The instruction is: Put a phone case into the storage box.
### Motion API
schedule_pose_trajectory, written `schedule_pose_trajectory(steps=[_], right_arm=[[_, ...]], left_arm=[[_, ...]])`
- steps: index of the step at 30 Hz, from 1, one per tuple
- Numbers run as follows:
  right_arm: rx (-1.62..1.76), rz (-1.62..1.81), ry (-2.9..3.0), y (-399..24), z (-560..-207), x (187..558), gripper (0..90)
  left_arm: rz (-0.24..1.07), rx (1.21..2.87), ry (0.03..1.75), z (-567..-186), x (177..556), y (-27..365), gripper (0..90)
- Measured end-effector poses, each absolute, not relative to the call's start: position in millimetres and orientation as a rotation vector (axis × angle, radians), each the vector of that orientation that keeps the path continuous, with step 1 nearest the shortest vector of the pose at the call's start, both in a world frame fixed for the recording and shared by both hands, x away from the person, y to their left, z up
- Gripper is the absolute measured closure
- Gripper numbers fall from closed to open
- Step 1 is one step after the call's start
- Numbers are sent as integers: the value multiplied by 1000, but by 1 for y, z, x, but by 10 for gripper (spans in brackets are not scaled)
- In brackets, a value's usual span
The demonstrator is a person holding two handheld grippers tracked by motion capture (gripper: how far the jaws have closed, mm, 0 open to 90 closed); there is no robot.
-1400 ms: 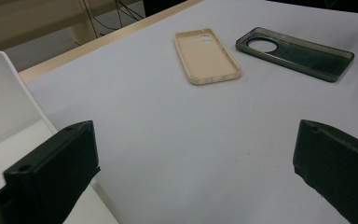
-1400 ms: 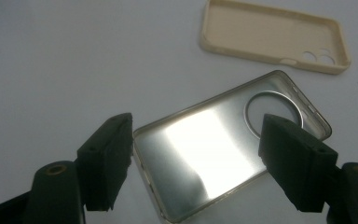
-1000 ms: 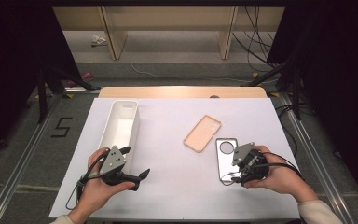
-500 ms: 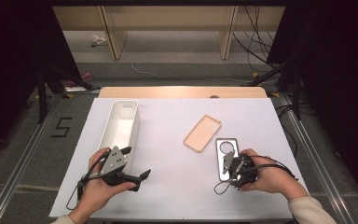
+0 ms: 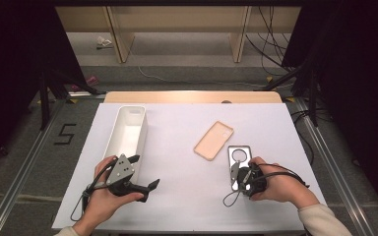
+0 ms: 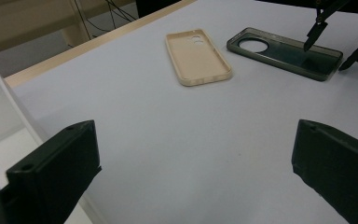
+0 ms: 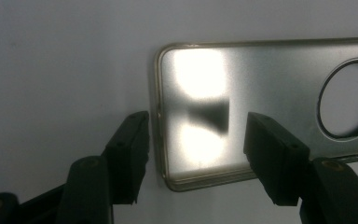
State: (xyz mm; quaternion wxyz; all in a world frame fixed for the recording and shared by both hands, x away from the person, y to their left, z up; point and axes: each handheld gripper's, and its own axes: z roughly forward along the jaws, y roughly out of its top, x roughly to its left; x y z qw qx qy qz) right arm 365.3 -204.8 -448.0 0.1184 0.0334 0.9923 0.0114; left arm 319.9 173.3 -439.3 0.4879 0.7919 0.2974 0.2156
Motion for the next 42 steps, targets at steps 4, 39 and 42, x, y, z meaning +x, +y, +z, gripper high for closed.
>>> schedule_pose_trajectory(steps=[4,39,42], right_arm=[[88,14,2911,-203,-450,365,456],[49,-58,2975,-209,-452,362,784],[45,-63,2978,-209,-452,362,803]], left_arm=[[522,1927,722,-439,320,173,5],[508,1929,708,-441,319,171,10],[508,1930,707,-441,319,171,10]])
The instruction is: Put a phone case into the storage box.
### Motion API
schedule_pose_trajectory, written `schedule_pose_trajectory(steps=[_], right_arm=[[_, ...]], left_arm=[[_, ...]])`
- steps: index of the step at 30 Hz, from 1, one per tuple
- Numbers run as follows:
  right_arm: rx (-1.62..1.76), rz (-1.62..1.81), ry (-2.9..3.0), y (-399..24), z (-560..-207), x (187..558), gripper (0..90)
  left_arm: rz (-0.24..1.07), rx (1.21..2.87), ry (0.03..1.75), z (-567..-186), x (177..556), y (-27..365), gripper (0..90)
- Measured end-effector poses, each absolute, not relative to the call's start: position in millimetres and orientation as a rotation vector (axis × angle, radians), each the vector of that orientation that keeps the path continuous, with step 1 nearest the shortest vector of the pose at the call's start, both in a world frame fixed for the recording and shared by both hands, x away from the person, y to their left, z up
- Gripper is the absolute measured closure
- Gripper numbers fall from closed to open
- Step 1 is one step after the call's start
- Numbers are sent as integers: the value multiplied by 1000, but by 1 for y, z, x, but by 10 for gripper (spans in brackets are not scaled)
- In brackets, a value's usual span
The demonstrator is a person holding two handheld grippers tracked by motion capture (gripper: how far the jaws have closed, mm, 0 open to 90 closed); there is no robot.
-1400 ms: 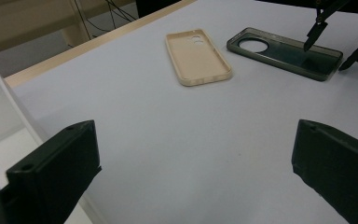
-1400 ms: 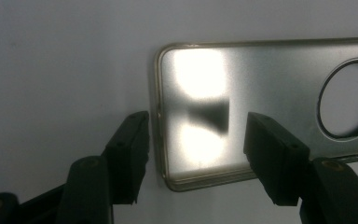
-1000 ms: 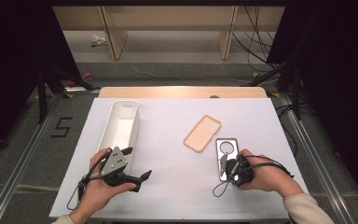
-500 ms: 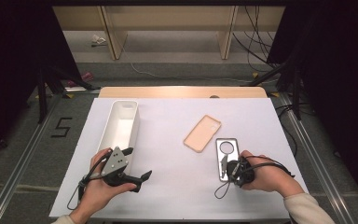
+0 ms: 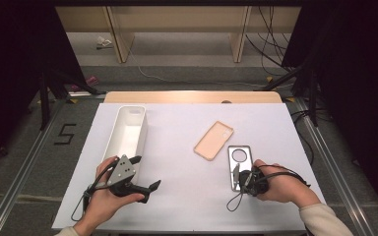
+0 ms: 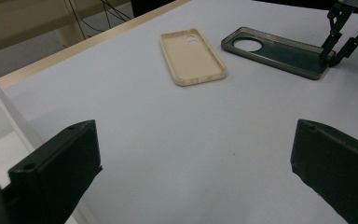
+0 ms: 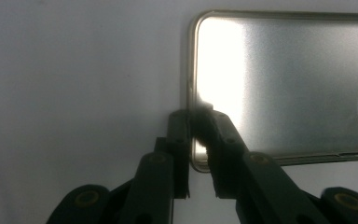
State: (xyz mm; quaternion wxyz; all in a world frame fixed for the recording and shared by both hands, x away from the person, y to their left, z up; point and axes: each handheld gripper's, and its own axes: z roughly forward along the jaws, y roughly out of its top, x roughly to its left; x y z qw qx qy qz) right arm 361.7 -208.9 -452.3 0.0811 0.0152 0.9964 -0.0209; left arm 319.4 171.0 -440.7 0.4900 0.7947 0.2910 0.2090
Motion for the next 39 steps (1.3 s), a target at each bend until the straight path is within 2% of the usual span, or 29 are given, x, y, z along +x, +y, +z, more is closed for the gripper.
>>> schedule_pose_trajectory(steps=[11,29,39], right_arm=[[23,-70,2994,-209,-452,360,867],[56,-33,2999,-211,-450,359,884],[113,71,2940,-214,-437,358,887]], left_arm=[[506,1932,705,-441,319,171,13],[508,1931,705,-441,319,170,16],[506,1929,707,-441,319,171,19]])
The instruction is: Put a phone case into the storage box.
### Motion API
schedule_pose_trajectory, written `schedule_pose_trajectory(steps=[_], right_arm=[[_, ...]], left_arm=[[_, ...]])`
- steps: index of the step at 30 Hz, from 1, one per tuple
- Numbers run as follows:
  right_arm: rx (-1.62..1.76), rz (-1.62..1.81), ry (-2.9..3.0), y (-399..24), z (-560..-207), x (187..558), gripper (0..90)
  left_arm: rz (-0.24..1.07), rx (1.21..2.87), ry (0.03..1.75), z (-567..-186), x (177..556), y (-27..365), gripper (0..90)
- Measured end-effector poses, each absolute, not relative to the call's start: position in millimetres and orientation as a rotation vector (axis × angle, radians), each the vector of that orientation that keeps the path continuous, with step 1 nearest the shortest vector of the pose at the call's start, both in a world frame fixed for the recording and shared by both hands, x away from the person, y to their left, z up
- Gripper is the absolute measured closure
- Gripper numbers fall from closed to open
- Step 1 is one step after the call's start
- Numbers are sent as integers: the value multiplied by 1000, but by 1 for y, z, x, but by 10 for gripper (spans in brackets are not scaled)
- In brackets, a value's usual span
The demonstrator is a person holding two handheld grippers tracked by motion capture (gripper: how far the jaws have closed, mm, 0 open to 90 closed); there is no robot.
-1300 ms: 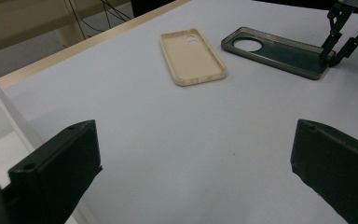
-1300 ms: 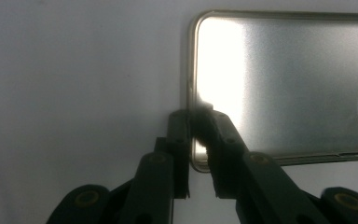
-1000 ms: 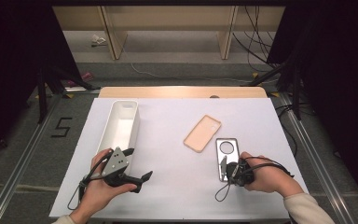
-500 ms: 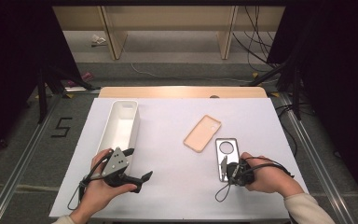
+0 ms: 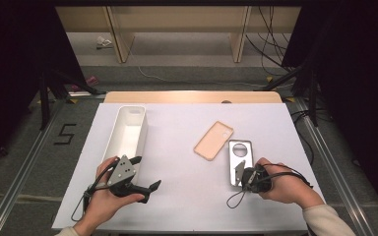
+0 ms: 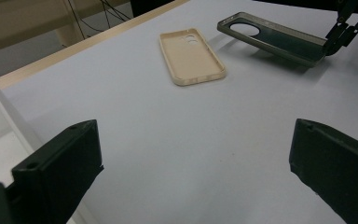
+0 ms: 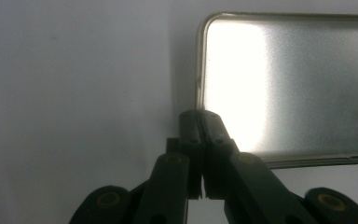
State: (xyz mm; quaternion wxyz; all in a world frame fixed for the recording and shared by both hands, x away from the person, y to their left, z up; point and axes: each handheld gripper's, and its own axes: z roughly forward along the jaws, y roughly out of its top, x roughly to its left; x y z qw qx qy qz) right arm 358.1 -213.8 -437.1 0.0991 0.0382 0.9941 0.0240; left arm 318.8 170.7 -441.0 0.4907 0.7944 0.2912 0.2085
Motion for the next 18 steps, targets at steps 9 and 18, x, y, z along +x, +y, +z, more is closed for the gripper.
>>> schedule_pose_trajectory(steps=[9,18], right_arm=[[168,273,2875,-218,-428,358,886],[237,467,2817,-219,-424,355,886]], left_arm=[[508,1923,713,-441,319,171,22],[506,1922,715,-441,319,171,25]])
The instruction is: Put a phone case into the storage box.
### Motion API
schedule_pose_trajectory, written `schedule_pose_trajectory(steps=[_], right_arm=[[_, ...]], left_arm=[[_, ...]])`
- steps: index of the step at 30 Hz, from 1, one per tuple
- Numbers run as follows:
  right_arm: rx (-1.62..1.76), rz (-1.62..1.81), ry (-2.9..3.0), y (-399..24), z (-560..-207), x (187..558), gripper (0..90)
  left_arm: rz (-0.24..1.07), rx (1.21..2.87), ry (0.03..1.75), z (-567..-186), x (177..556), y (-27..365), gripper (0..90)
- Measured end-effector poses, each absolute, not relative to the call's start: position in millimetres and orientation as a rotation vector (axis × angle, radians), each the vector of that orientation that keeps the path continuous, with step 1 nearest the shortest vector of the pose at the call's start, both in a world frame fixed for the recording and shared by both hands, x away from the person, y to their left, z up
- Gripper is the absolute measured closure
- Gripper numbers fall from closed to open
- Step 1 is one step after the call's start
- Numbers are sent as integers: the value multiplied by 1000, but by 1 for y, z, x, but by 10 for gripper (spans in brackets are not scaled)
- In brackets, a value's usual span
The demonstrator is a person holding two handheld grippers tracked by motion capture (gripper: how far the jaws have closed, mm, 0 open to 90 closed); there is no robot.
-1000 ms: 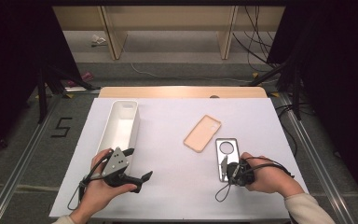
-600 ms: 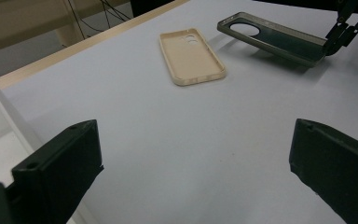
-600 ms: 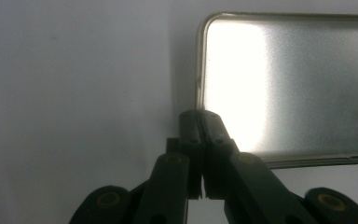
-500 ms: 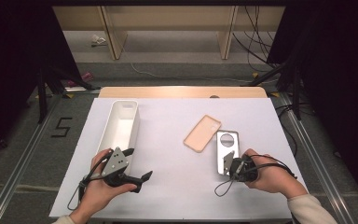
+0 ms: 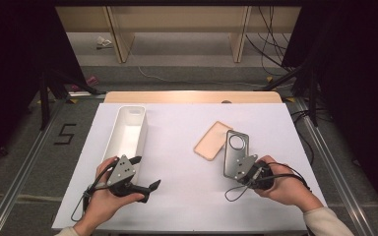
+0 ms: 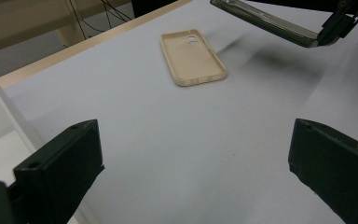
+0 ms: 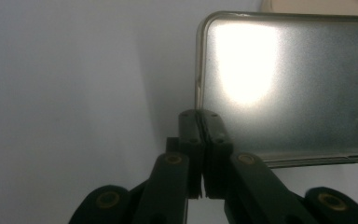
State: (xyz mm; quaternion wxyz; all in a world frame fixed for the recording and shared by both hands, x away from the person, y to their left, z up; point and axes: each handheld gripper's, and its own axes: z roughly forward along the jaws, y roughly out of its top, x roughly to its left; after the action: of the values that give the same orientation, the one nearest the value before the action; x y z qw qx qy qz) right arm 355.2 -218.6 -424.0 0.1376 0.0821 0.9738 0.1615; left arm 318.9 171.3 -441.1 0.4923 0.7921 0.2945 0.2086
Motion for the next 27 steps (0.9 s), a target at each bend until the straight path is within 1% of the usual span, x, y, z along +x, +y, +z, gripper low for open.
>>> schedule_pose_trajectory(steps=[3,9,19,27], right_arm=[[282,582,2770,-216,-425,354,886],[323,708,2745,-213,-425,354,886],[364,826,2731,-209,-426,353,885],[370,856,2731,-207,-426,353,887]], left_arm=[[505,1921,715,-441,319,171,28],[507,1919,716,-441,319,171,30],[505,1919,720,-441,319,171,43],[504,1916,729,-442,320,171,51]])
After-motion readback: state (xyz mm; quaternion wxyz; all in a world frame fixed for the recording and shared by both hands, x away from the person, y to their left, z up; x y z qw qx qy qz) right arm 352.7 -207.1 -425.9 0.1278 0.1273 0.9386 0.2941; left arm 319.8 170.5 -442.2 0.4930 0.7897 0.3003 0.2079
